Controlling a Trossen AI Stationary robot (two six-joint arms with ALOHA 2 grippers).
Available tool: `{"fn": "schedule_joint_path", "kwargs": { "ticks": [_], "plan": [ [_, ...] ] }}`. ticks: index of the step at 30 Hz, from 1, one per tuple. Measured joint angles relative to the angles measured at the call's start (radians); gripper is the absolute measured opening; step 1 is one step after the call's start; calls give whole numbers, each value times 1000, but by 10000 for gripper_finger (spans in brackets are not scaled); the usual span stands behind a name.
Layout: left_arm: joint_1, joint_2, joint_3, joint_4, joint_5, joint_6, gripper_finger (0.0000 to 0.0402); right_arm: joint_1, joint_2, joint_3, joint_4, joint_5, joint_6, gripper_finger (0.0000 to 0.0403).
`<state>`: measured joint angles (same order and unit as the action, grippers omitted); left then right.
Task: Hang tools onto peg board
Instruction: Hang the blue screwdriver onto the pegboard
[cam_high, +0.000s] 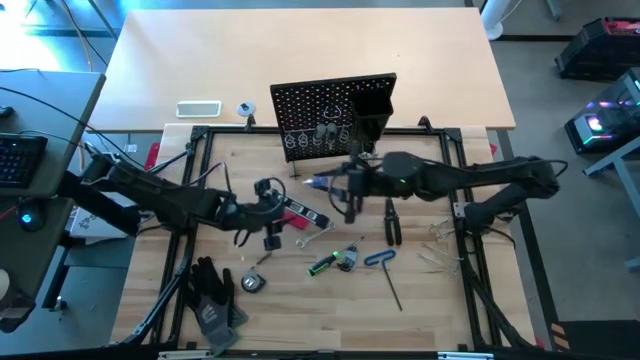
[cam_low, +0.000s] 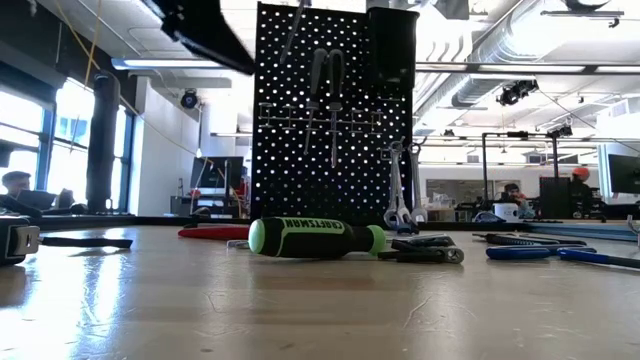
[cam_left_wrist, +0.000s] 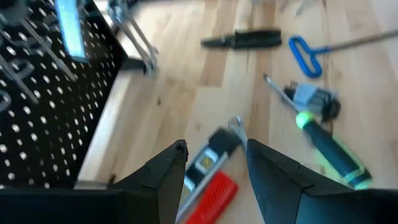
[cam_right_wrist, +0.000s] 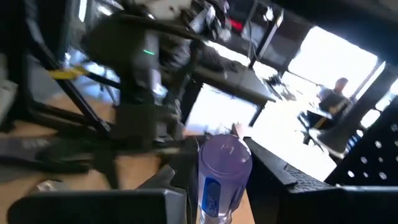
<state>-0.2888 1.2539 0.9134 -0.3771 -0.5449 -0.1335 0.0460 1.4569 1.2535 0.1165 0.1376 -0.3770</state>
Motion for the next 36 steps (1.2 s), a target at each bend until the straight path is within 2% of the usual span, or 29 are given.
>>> {"fn": "schedule_joint_path", "kwargs": {
  "ticks": [12,17,30,36],
  "plan": [
    [-115,62,0,-100,-6,-101,162,-88,249,451,-411,39,-77,86],
    [-155,89,0,-99,-20,-133,162,-128,323,586,-530,60,-81,86],
    [-231,158,0,-116,-52,-199,162,-226,353,625,-527,25,-67,86],
    [-247,158,0,-119,-52,-206,162,-256,358,625,-514,-34,-33,86]
  ]
}}
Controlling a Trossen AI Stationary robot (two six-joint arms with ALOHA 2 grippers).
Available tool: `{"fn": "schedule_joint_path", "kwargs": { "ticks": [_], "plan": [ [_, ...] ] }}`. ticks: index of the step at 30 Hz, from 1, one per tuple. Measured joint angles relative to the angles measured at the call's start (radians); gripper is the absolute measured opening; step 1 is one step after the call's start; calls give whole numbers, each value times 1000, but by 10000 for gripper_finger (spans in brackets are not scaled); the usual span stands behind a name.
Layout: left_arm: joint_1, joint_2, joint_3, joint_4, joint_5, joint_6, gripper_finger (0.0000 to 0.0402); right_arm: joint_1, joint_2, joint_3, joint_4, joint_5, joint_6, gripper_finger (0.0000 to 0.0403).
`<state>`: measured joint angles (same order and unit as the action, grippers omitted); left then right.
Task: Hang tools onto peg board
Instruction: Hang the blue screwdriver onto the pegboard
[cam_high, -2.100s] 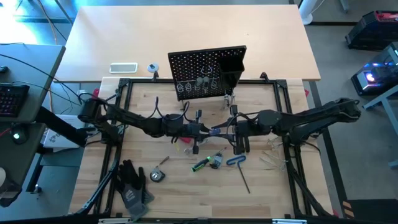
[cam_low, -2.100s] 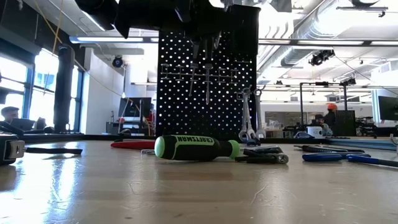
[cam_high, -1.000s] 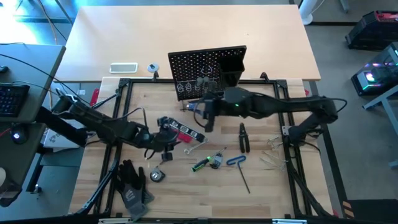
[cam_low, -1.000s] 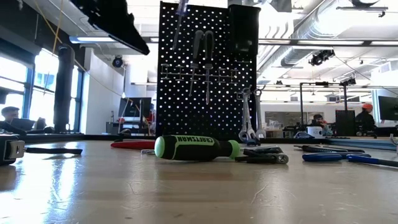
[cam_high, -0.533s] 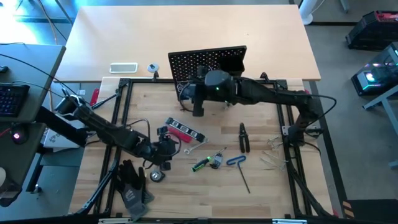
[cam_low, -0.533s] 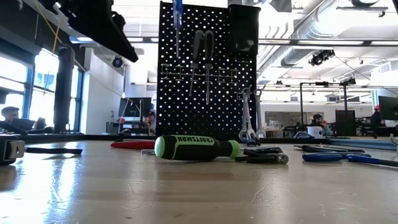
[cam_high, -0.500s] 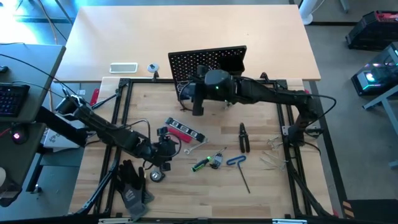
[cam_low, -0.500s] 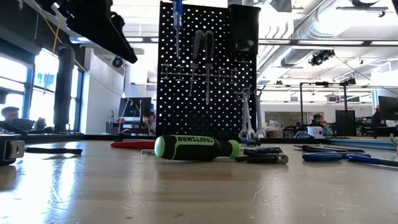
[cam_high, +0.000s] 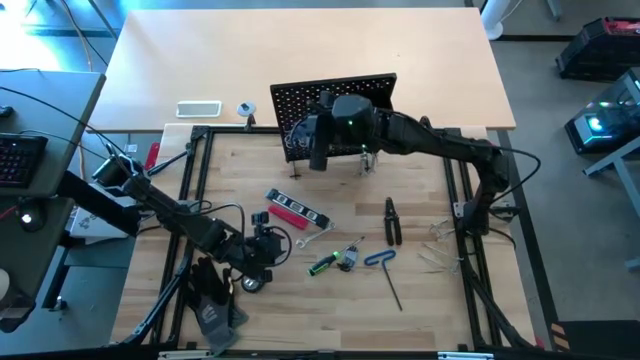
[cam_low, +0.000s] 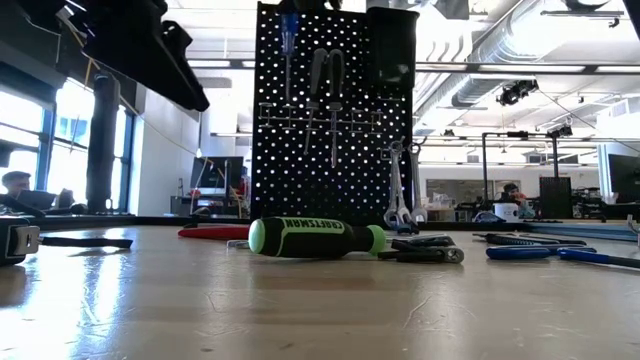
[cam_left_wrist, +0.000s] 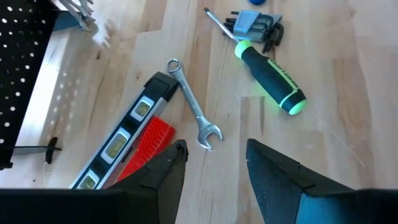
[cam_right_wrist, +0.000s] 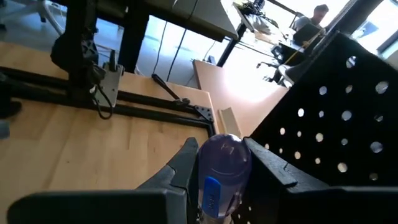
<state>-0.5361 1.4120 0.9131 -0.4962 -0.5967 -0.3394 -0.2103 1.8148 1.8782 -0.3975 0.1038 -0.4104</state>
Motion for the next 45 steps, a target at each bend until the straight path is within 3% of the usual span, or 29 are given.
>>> {"fn": "schedule_joint_path", "kwargs": {
  "ticks": [15,45],
  "plan": [
    [-50,0,0,-1,12,-17,162,-39,54,-2,-6,-7,10,86],
    [-50,0,0,-2,10,-24,162,-58,103,-3,-18,1,57,86]
  ]
}}
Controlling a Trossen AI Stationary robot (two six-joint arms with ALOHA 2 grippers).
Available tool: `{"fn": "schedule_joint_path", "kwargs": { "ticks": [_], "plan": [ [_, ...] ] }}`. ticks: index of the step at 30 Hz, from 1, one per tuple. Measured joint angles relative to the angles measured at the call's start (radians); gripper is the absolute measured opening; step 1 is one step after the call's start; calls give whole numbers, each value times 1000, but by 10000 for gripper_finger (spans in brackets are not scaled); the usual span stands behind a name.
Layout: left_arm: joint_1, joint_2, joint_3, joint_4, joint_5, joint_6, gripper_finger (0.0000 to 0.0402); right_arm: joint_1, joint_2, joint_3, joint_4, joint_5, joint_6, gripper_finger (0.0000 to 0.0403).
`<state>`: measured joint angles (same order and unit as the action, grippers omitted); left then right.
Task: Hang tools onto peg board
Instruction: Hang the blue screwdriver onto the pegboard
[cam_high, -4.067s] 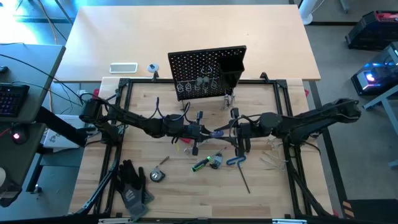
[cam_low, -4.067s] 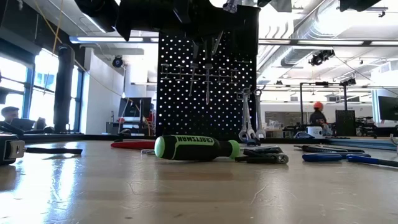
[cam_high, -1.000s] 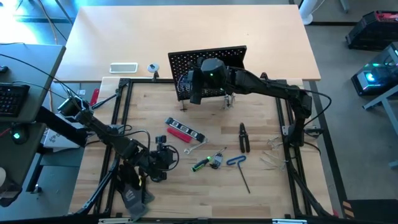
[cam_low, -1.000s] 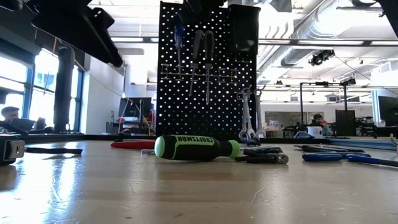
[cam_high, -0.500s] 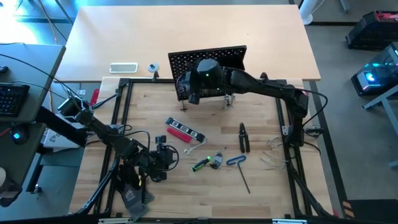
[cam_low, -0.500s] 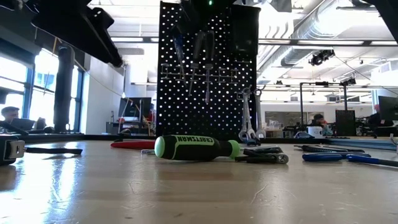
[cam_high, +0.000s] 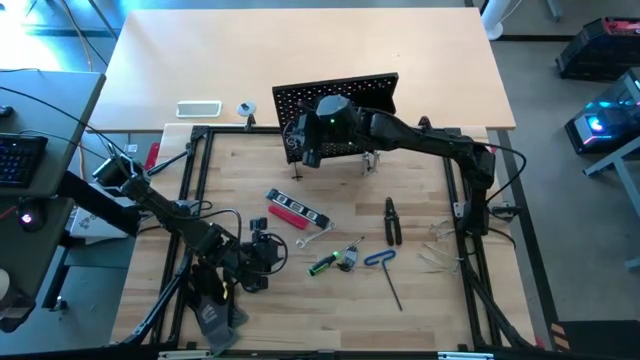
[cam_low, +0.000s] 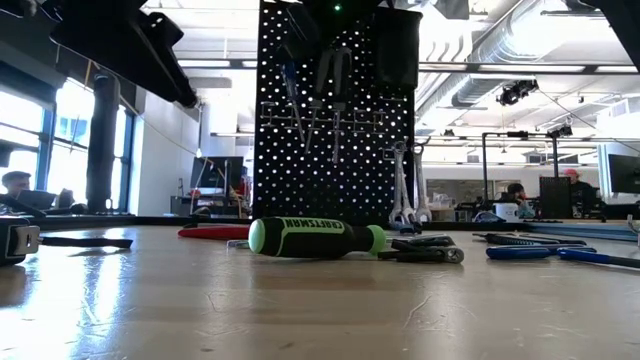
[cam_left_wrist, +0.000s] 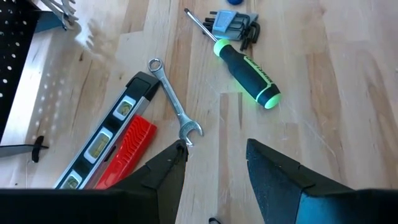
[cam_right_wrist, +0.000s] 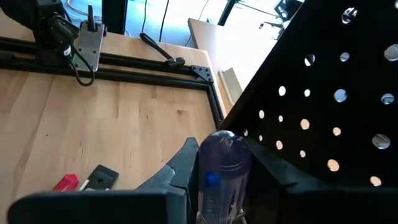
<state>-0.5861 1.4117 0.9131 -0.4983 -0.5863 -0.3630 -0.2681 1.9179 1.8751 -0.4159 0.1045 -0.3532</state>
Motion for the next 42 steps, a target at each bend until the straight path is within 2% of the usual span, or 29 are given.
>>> {"fn": "schedule_joint_path", "kwargs": {
  "ticks": [16,24,32,36,42],
  "plan": [
    [0,0,0,-4,-1,-2,162,7,-27,1,32,18,-13,86],
    [0,0,0,-5,1,-2,162,20,-29,74,-24,17,-11,86],
    [0,0,0,-5,3,-2,155,14,-31,126,-116,-33,47,85],
    [0,0,0,-4,4,-4,152,-14,-31,126,-117,-96,98,85],
    [-4,0,0,-4,4,-12,152,-29,-31,126,-115,-101,121,85]
  ]
}}
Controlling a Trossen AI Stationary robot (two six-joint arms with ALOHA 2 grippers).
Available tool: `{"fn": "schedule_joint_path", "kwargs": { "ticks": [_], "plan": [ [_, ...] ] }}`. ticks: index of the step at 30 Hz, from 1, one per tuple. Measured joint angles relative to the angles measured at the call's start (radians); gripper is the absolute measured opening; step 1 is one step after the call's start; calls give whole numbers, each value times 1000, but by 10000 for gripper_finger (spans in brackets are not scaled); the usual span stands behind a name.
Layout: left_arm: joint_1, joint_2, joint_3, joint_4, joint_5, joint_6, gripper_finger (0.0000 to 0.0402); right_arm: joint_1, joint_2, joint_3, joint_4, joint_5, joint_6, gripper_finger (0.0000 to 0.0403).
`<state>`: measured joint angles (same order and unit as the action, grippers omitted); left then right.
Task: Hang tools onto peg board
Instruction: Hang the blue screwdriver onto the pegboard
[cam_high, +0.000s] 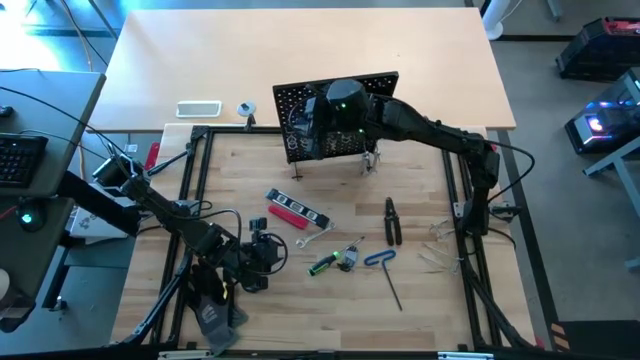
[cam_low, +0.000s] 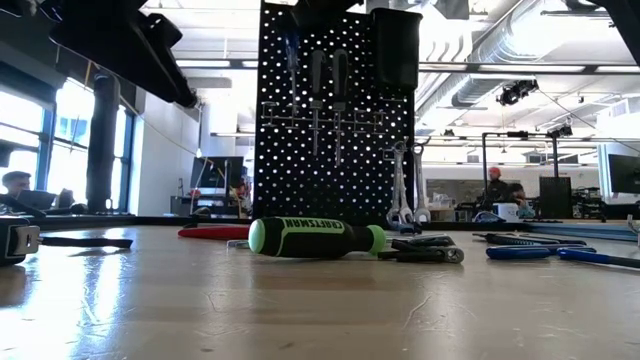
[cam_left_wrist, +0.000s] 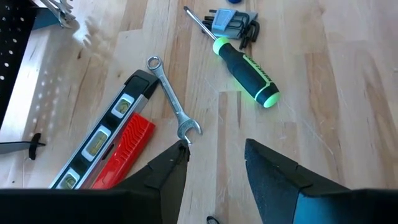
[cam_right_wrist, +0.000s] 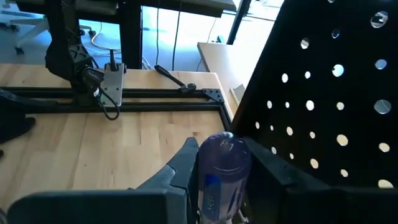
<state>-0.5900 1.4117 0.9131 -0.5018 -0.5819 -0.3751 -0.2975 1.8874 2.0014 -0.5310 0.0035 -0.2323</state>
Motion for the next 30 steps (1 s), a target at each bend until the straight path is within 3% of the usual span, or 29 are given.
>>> {"fn": "schedule_joint_path", "kwargs": {
  "ticks": [16,30],
  "plan": [
    [0,0,0,-2,-5,2,152,-10,2,-61,45,20,46,85],
    [0,0,0,-2,-6,4,152,6,2,-62,42,5,-19,85]
  ]
}}
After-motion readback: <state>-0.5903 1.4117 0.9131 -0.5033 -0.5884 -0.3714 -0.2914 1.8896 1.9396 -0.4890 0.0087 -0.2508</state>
